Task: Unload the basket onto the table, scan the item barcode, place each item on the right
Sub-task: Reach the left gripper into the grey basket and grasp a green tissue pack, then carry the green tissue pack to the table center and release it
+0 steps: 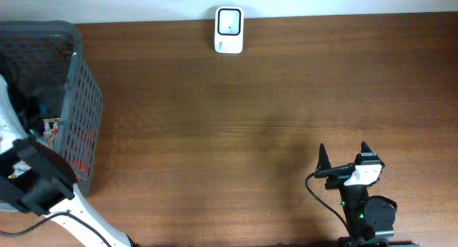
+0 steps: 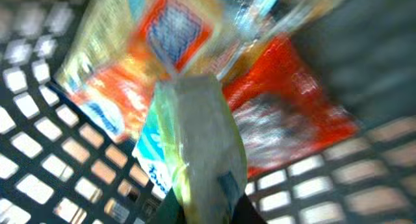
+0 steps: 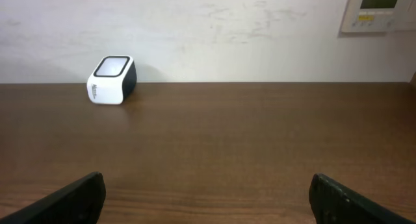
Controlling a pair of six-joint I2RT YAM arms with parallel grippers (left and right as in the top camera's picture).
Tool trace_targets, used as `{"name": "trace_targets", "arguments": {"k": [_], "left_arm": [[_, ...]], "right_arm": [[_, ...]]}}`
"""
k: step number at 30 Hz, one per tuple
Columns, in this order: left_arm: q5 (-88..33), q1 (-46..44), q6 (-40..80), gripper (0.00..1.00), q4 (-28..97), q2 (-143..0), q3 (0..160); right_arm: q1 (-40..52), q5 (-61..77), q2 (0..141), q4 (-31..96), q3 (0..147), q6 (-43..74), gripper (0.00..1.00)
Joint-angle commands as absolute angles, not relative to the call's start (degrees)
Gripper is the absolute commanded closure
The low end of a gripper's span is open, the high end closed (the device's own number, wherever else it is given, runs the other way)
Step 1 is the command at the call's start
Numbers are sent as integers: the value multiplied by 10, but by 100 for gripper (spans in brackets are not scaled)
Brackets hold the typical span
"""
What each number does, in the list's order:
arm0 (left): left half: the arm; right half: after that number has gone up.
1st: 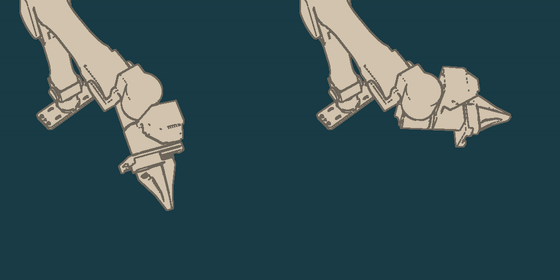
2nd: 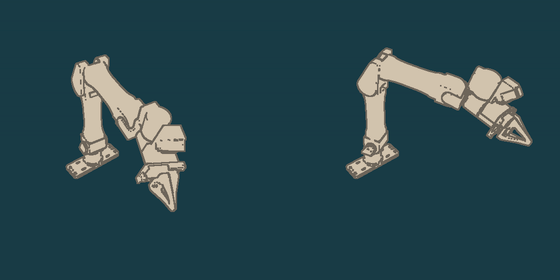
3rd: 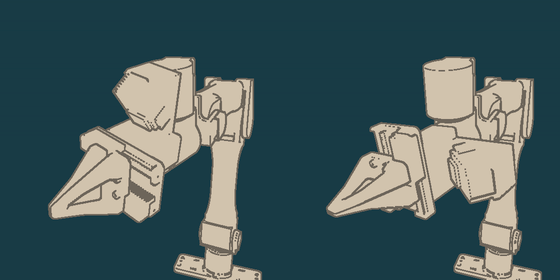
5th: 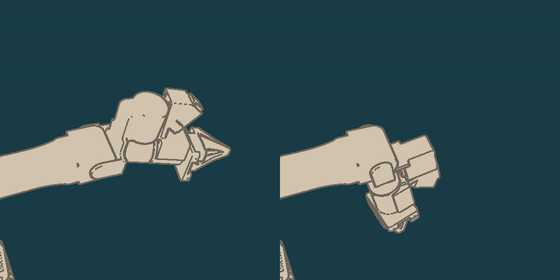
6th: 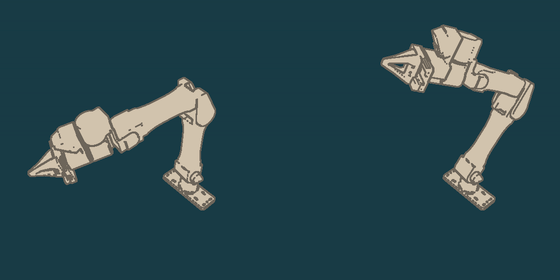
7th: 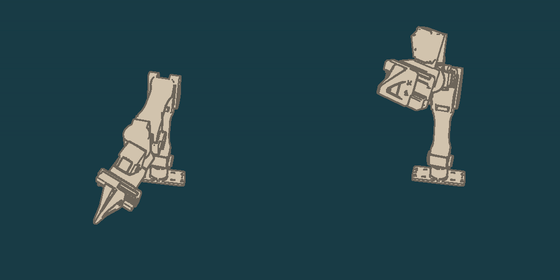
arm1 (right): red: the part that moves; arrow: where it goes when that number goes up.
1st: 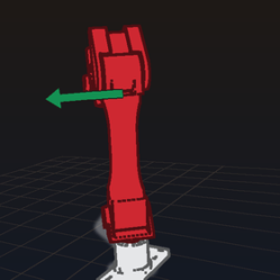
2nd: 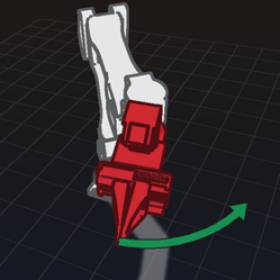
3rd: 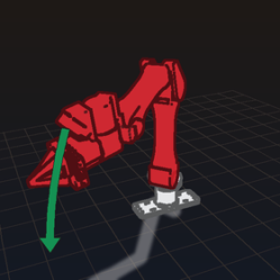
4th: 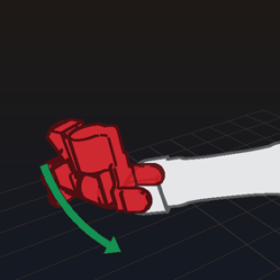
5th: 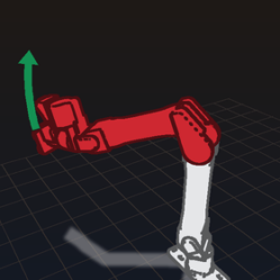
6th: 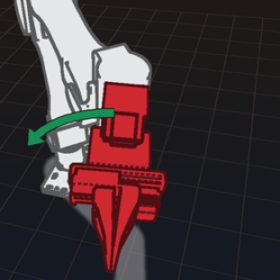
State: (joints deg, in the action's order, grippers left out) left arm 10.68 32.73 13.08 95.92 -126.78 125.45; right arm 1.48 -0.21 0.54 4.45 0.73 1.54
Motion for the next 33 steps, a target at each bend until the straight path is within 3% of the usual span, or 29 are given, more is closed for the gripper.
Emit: {"name": "trace_targets", "arguments": {"k": [1,5,10,13,15,16,17,19,24,27,29,31,32,33], "left_arm": [[-33,327,132,100,967,-1224,1406],[-213,327,132,100,967,-1136,1534],[-366,297,132,100,924,-1008,1547],[-278,88,132,100,948,-1007,1515],[-224,-2,132,100,943,-1018,1477],[-220,-58,132,93,931,-1030,1445],[-218,-96,132,100,930,-1042,1419],[-181,-153,161,100,889,-1070,1363],[22,-228,476,100,831,-1159,1230],[41,-259,548,100,802,-1223,1182],[42,-284,548,92,782,-1282,1180],[42,-298,548,91,780,-1314,1180],[41,-305,548,73,776,-1336,1180],[44,-309,547,32,776,-1344,1180]], "right_arm": [[11,-7,2,47,3,20,2],[11,-7,2,47,3,20,1],[11,-7,2,47,3,20,2],[11,-7,2,47,3,20,1],[11,-7,2,47,3,20,1],[11,-7,2,47,3,20,2],[11,-7,2,47,3,20,2],[11,-7,2,47,3,20,1],[11,-7,2,47,3,20,2],[11,-7,2,47,3,20,2],[11,-7,2,47,3,20,2],[11,-7,2,47,3,20,2],[11,-7,2,47,3,20,2],[11,-7,2,47,3,20,2]]}}
